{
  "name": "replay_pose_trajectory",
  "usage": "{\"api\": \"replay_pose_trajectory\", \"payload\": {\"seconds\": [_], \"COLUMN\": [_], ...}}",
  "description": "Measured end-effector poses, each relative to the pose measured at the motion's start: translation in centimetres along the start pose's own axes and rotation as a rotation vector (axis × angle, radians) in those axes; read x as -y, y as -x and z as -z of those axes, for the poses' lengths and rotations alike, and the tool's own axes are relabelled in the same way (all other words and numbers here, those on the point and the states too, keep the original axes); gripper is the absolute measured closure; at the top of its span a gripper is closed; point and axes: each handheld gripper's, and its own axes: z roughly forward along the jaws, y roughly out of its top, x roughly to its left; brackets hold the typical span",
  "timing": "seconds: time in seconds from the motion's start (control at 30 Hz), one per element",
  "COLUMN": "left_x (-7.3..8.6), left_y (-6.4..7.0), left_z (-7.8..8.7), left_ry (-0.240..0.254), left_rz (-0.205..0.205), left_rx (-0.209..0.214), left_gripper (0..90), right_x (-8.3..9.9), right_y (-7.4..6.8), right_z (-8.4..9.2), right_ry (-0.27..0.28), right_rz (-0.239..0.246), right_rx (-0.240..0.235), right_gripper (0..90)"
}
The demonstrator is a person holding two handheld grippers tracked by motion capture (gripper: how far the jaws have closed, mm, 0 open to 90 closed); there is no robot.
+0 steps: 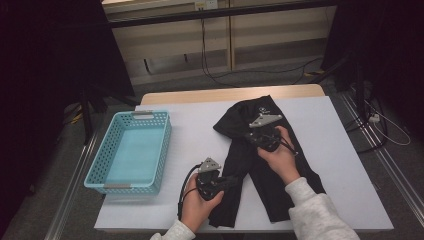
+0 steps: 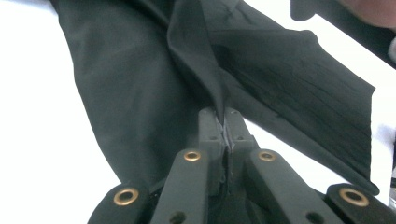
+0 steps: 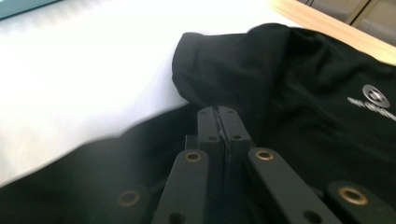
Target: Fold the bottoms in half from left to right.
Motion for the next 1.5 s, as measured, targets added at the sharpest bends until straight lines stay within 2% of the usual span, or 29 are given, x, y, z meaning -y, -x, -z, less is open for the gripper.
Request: {"api": "replay_pose_trajectory", "payload": {"seconds": [0.03,0.1,0.2,0.23,0.3,0.37,0.43,0.5,0.57,0.63,0.7,0.77,0.87,0.9,0.93,1.13,1.27,1.5], "left_x": [0.0,-0.1,-0.2,-0.2,-0.2,-0.2,-0.2,-0.1,-0.1,-0.1,0.0,0.2,0.2,0.2,0.1,-0.3,-0.9,-2.9], "left_y": [0.0,0.0,0.0,0.1,0.1,0.2,0.1,0.1,0.0,0.0,-0.1,-0.3,-0.4,-0.4,-0.3,0.0,0.6,1.9], "left_z": [0.0,0.0,0.1,0.1,0.0,-0.1,-0.2,-0.1,0.0,0.0,0.1,0.2,0.4,0.4,0.4,0.6,0.5,-0.3], "left_ry": [-0.004,-0.002,-0.007,-0.003,-0.005,-0.013,-0.013,-0.016,-0.014,-0.009,-0.013,-0.01,-0.012,-0.009,-0.007,0.011,0.017,0.044], "left_rz": [-0.001,0.005,0.0,0.002,-0.001,0.002,0.004,0.001,0.002,0.007,0.012,0.015,0.016,0.019,0.021,0.027,0.019,-0.005], "left_rx": [0.001,0.005,0.005,0.006,0.009,0.014,0.017,0.015,0.015,0.014,0.013,0.012,0.007,0.006,0.006,0.021,0.044,0.097], "left_gripper": [88.2,88.2,88.2,88.2,88.1,88.1,88.1,88.1,88.1,88.1,88.1,88.1,88.1,88.1,88.2,88.2,88.2,88.3], "right_x": [0.4,1.6,3.1,3.2,2.9,2.2,1.6,1.1,0.7,0.6,0.8,1.1,1.1,1.0,0.9,0.2,-0.3,-1.5], "right_y": [0.2,0.4,0.9,0.9,0.7,0.0,-0.5,-0.9,-1.2,-1.6,-1.7,-1.3,-0.3,0.0,0.3,1.5,2.4,4.2], "right_z": [0.3,0.5,0.4,0.4,0.2,-0.2,-0.8,-1.8,-2.8,-3.8,-4.7,-5.0,-4.3,-4.0,-3.8,-2.5,-1.7,-0.4], "right_ry": [-0.018,-0.086,-0.152,-0.146,-0.08,-0.051,-0.011,0.021,0.023,-0.013,-0.048,-0.058,0.004,0.029,0.049,0.084,0.123,0.139], "right_rz": [0.0,0.001,-0.025,-0.03,-0.015,0.039,0.054,0.048,0.046,0.077,0.09,0.074,-0.025,-0.043,-0.05,-0.088,-0.151,-0.171], "right_rx": [0.012,0.034,0.055,0.058,0.044,0.046,0.041,0.018,0.005,0.018,0.031,0.044,0.028,0.033,0.029,0.026,0.007,0.024], "right_gripper": [89.5,89.5,88.5,84.6,68.1,63.4,60.9,58.2,53.6,51.4,51.8,62.6,82.5,84.4,85.1,85.5,85.5,85.5]}}
